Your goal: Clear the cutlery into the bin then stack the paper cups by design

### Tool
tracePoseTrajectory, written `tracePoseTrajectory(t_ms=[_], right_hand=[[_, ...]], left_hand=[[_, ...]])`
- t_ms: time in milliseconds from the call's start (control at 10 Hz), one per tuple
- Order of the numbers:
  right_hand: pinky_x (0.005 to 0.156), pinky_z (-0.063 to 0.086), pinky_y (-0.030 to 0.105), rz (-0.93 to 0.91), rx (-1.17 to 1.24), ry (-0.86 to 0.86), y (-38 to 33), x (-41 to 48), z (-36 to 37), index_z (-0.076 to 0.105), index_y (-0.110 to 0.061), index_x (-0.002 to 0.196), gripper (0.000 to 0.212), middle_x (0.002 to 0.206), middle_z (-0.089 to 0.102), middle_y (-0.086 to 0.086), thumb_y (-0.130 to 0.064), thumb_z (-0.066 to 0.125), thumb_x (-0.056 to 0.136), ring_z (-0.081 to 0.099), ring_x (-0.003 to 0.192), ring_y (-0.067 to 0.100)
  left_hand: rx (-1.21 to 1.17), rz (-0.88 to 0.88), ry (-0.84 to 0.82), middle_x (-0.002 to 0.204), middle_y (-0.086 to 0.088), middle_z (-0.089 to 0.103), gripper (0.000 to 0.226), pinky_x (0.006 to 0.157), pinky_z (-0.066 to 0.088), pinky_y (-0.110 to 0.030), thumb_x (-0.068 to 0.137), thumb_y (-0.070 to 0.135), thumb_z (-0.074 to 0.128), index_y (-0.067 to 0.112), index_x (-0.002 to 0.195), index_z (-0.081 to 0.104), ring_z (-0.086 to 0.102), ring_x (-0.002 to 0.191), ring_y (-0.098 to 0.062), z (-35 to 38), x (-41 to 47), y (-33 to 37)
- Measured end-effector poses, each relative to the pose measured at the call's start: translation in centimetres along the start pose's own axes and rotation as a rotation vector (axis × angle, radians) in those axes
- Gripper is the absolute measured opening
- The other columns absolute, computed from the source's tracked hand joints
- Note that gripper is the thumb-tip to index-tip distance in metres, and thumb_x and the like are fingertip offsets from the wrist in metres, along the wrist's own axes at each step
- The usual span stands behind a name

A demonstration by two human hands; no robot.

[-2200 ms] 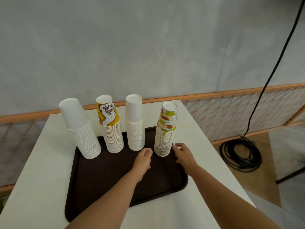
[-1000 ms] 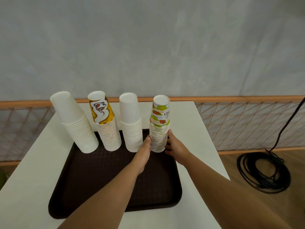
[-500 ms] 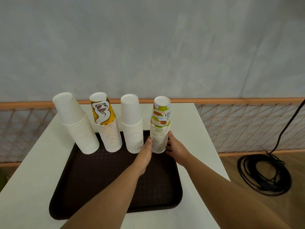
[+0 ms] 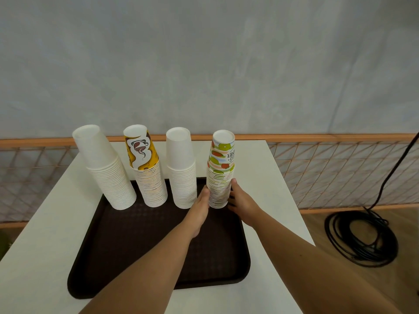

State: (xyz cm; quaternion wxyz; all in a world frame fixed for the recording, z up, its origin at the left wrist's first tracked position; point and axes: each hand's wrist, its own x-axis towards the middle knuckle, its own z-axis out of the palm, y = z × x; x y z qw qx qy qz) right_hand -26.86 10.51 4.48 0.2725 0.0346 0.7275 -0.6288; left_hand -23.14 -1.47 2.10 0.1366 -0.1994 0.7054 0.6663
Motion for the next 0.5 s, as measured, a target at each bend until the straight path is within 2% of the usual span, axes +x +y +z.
tracePoseTrajectory(t_ms=[100, 200, 300, 400, 500], right_hand=[[0.109, 0.032, 0.037, 0.020, -0.003, 0.022, 0.1, 0.0, -0.1, 0.030, -0.029, 0.143, 0.056, 0.150, 0.035, 0.003, -0.057, 0.017, 0.097, 0.035, 0.138, 0.025], [0.106, 0.036, 0.040, 0.027, -0.040, 0.065, 0.2, 0.0, -0.2, 0.032, -0.026, 0.140, 0.051, 0.146, 0.039, 0.005, -0.052, 0.020, 0.099, 0.040, 0.133, 0.028], [0.101, 0.041, 0.041, 0.063, -0.092, 0.115, 0.4, -0.1, -0.7, 0.032, -0.019, 0.141, 0.047, 0.144, 0.040, 0.009, -0.043, 0.026, 0.101, 0.043, 0.129, 0.029], [0.093, 0.047, 0.040, 0.144, -0.157, 0.121, 0.8, -0.2, -1.1, 0.038, -0.012, 0.137, 0.040, 0.130, 0.049, 0.013, -0.029, 0.037, 0.101, 0.053, 0.112, 0.027], [0.084, 0.052, 0.035, 0.187, -0.228, 0.065, 1.2, -0.7, -1.1, 0.045, -0.009, 0.133, 0.037, 0.111, 0.056, 0.012, -0.024, 0.045, 0.098, 0.058, 0.096, 0.024]], left_hand=[[0.004, -0.005, 0.008, 0.157, 0.004, 0.018, 0.053, 0.117, 0.018, -0.048, 0.097, 0.054, 0.019, 0.039, 0.148, 0.011, 0.024, 0.143, -0.022, 0.0, -0.1, -0.1], [0.001, -0.019, 0.028, 0.157, 0.003, 0.021, 0.055, 0.117, 0.020, -0.047, 0.098, 0.052, 0.021, 0.034, 0.149, 0.012, 0.026, 0.142, -0.022, -0.2, -0.1, -0.3], [0.010, -0.052, 0.040, 0.151, -0.003, 0.032, 0.053, 0.111, 0.032, -0.042, 0.100, 0.044, 0.027, 0.026, 0.148, 0.020, 0.039, 0.135, -0.024, -0.4, -0.9, -0.3], [0.058, -0.089, 0.020, 0.133, -0.007, 0.051, 0.044, 0.094, 0.043, -0.035, 0.100, 0.037, 0.034, 0.018, 0.139, 0.038, 0.053, 0.115, -0.022, -0.5, -1.9, -0.5], [0.136, -0.121, -0.006, 0.115, -0.006, 0.059, 0.036, 0.084, 0.044, -0.031, 0.099, 0.032, 0.040, 0.014, 0.129, 0.049, 0.057, 0.101, -0.019, -0.4, -3.0, -0.9]])
